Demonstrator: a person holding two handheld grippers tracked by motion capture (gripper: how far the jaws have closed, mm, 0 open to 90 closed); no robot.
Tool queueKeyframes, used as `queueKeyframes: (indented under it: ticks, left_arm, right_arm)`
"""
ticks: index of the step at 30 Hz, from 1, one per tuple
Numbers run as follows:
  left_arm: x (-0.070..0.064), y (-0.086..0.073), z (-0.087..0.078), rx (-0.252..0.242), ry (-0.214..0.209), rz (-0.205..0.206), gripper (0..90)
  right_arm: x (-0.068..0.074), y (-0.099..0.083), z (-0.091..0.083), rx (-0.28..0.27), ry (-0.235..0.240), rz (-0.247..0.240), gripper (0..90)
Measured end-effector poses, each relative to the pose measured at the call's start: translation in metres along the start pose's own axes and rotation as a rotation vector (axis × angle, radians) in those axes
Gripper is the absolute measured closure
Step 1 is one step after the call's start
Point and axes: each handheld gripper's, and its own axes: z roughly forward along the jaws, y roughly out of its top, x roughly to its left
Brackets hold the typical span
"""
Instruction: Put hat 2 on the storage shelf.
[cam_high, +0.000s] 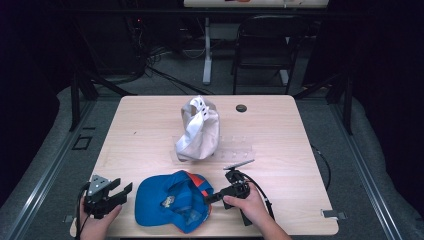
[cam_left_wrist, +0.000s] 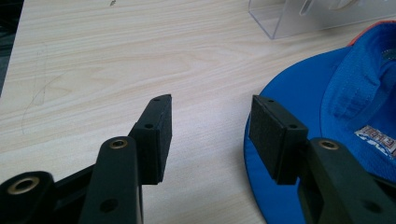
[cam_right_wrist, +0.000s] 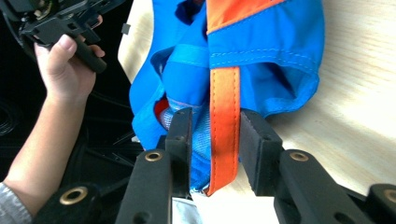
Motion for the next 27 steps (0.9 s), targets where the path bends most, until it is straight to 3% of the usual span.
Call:
queueKeyframes:
  ticks: [7, 10, 16, 22, 27]
  left_arm:
    - [0.000, 0.000, 0.000, -0.005, -0.001, 0.001, 50.1]
    - [-0.001, 0.000, 0.001, -0.007, -0.004, 0.000, 50.2]
    - [-0.001, 0.000, 0.001, -0.010, 0.000, 0.000, 50.1]
    - [-0.002, 0.000, 0.001, -0.004, 0.003, 0.003, 50.1]
    - [-0.002, 0.000, 0.001, 0.000, 0.000, 0.008, 50.2]
  right_arm:
    - [0.000, 0.000, -0.002, -0.015, -0.019, 0.008, 75.7]
    - [0.002, 0.000, -0.006, -0.030, -0.004, 0.030, 76.7]
    - [0.006, 0.000, -0.008, -0.035, -0.015, 0.030, 77.0]
    - [0.017, 0.006, -0.009, -0.022, -0.027, 0.057, 77.2]
    - [0.029, 0.015, -0.015, -0.034, -0.046, 0.050, 77.3]
